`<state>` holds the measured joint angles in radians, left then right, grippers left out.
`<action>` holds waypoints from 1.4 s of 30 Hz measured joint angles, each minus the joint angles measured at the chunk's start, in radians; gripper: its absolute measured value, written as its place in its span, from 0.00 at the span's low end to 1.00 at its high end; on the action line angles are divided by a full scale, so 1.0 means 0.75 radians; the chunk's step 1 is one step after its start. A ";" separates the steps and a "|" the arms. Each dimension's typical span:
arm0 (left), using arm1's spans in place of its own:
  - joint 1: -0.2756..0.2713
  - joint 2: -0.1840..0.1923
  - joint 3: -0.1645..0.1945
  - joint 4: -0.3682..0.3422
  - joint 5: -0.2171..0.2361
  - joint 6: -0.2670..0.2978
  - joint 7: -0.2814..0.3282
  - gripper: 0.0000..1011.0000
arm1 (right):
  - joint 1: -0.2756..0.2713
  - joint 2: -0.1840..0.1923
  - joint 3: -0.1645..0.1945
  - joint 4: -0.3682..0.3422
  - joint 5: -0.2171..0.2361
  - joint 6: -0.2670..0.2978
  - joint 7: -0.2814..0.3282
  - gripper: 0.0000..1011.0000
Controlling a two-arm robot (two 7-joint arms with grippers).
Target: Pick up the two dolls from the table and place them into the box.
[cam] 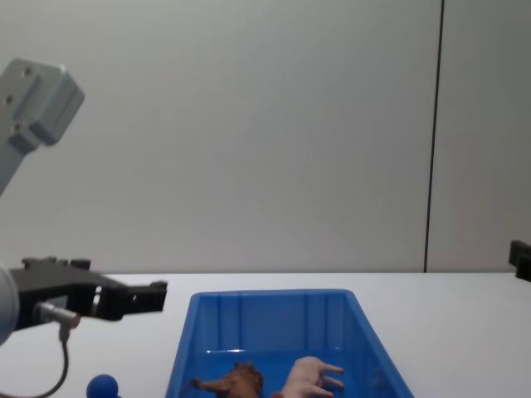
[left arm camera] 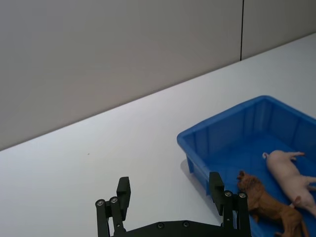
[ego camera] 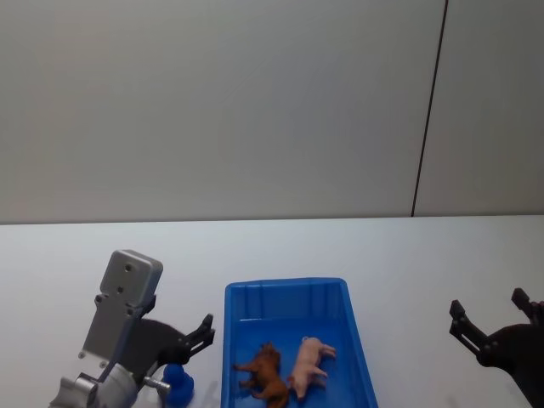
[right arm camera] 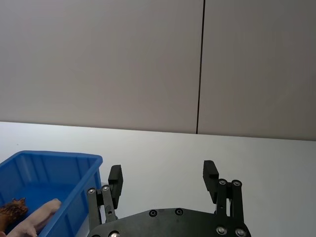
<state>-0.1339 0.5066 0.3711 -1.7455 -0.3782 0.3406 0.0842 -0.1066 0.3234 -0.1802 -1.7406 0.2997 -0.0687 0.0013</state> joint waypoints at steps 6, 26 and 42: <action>0.000 0.007 -0.010 0.024 -0.013 0.052 -0.011 0.99 | -0.001 0.001 0.001 -0.001 0.001 0.000 -0.001 0.99; -0.034 -0.009 -0.022 0.141 -0.009 0.171 -0.108 0.99 | -0.003 0.002 0.001 -0.002 0.002 0.000 -0.004 0.99; -0.041 -0.026 -0.021 0.202 -0.004 0.192 -0.166 0.56 | -0.003 0.002 0.001 -0.002 0.001 0.000 -0.003 0.99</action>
<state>-0.1643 0.4873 0.3556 -1.5942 -0.3814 0.4847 -0.0406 -0.1086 0.3246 -0.1794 -1.7423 0.3006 -0.0687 -0.0012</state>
